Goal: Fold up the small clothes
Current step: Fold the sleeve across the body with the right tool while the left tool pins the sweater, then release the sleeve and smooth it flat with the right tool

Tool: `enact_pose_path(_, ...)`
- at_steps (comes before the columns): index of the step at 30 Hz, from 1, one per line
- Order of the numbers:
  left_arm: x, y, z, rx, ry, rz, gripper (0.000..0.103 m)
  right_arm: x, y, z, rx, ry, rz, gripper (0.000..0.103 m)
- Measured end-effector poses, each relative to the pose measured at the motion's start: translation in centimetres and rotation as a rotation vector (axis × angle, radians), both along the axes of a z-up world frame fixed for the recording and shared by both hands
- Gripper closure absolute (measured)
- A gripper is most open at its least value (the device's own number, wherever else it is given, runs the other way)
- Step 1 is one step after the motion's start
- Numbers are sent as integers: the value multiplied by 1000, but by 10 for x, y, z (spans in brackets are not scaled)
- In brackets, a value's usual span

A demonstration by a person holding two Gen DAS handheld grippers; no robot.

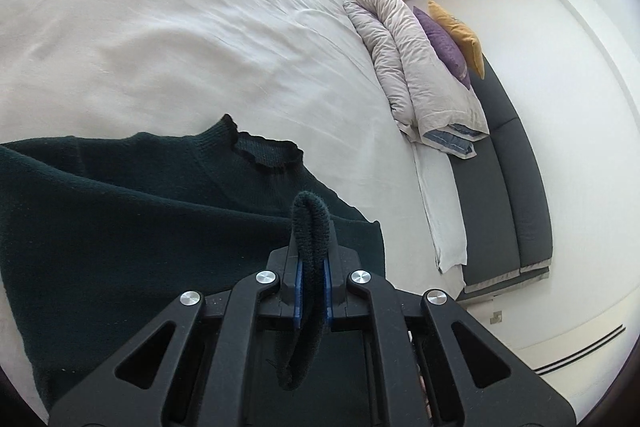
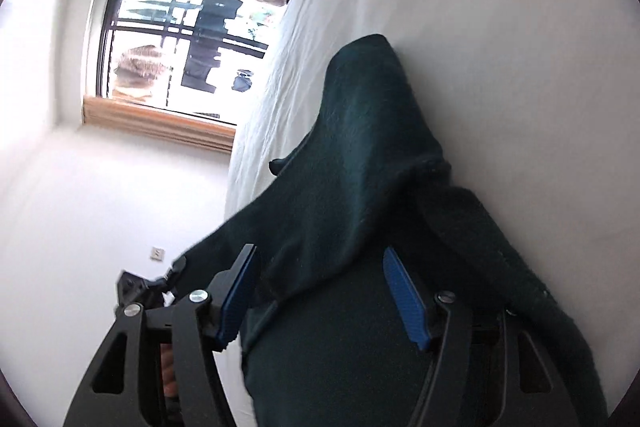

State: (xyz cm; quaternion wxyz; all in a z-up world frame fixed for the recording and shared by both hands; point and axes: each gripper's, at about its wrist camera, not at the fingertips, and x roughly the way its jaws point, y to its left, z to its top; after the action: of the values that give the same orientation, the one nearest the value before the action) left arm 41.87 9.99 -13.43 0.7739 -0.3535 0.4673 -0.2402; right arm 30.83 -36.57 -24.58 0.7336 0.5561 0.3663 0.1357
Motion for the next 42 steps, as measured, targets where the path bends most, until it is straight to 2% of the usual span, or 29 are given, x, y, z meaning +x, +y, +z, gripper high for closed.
enact_pose_path(5, -7, 27, -14, -10, 17, 36, 97, 13, -5, -7, 65, 3, -78, 37)
enact_pose_path(10, -13, 51, -51, 0, 66, 78, 97, 22, 3, -8, 73, -10, -132, 36)
enact_pose_path(15, -12, 63, -93, 20, 122, 103, 97, 23, 11, -10, 23, -21, -149, 37)
enact_pose_path(19, -16, 70, -112, 23, 139, 113, 97, 26, 16, -6, -41, -12, -123, 37)
enact_pose_path(23, -17, 72, -114, 31, 125, 113, 97, 27, 17, -2, -59, -21, -118, 36)
enact_pose_path(30, 0, 71, -80, 95, 61, 89, 97, 37, 22, -1, -73, -25, -98, 36)
enact_pose_path(32, 0, 74, -86, 105, 87, 87, 97, 37, 24, -4, -93, -19, -89, 36)
enact_pose_path(34, -1, 83, -106, 97, 131, 102, 97, 36, 25, -5, -119, -13, -80, 43)
enact_pose_path(37, -5, 94, -127, 15, 140, 132, 96, 34, 22, -7, -111, -17, -61, 45)
enact_pose_path(42, -10, 87, -117, 85, 116, 110, 95, 22, 17, -5, -111, 3, -35, 44)
